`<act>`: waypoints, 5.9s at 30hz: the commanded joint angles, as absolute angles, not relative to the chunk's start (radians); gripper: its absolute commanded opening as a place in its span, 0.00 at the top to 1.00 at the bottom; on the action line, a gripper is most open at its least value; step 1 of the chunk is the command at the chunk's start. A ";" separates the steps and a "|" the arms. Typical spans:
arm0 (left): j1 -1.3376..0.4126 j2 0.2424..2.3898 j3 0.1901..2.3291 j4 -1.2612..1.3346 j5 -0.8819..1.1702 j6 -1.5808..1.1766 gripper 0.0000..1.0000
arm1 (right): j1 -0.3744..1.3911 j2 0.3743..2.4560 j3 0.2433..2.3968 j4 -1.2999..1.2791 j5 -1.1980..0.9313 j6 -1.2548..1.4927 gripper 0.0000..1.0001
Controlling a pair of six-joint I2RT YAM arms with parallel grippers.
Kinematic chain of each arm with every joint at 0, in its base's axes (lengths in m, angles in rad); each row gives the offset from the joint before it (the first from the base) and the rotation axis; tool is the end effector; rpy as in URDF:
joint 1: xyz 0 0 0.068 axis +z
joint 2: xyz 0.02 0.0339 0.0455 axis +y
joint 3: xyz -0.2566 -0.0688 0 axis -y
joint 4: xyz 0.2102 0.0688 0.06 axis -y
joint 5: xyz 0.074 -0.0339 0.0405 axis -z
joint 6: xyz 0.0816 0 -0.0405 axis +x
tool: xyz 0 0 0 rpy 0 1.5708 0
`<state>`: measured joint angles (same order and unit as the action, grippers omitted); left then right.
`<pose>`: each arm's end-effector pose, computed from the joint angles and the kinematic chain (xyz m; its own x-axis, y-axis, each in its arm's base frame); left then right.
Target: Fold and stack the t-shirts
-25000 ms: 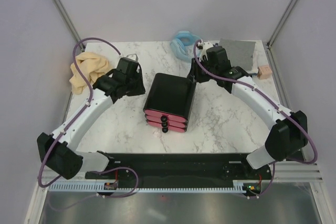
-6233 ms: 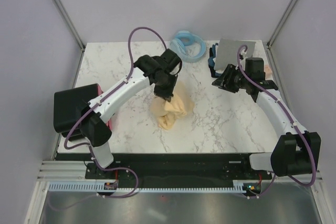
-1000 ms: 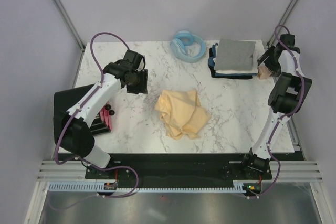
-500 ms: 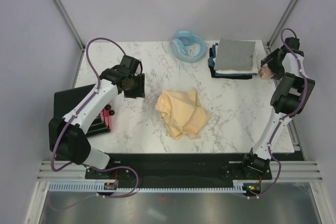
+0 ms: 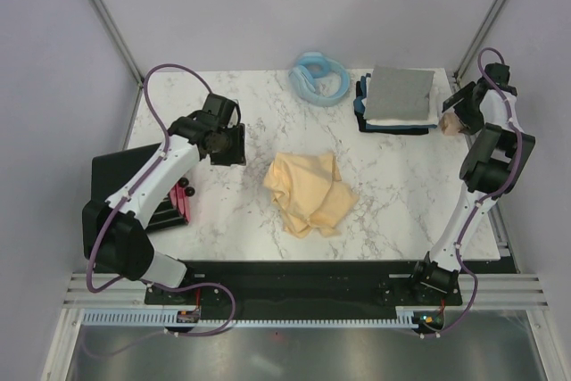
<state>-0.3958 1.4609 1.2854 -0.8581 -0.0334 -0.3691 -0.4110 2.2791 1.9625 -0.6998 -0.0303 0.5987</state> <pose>0.2676 -0.1089 0.2573 -0.8727 -0.0261 -0.4876 0.0587 0.9857 -0.1579 0.4477 -0.1924 0.1677 -0.4270 0.8006 -0.4203 0.7571 0.5708 0.3180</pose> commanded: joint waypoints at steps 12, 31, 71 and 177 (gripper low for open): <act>-0.387 1.437 1.344 -0.853 -0.005 -0.362 0.49 | -0.417 2.295 1.994 -0.695 -0.029 0.607 0.12; -0.385 1.413 1.318 -0.853 -0.005 -0.390 0.50 | -0.426 2.352 2.106 -0.778 -0.080 0.629 0.23; -0.385 1.417 1.305 -0.867 -0.005 -0.385 0.50 | -0.425 2.323 1.954 -0.808 -0.092 0.594 1.00; -0.388 1.457 1.344 -0.841 0.140 -0.371 0.54 | 0.121 1.957 1.244 -0.729 0.035 0.529 0.79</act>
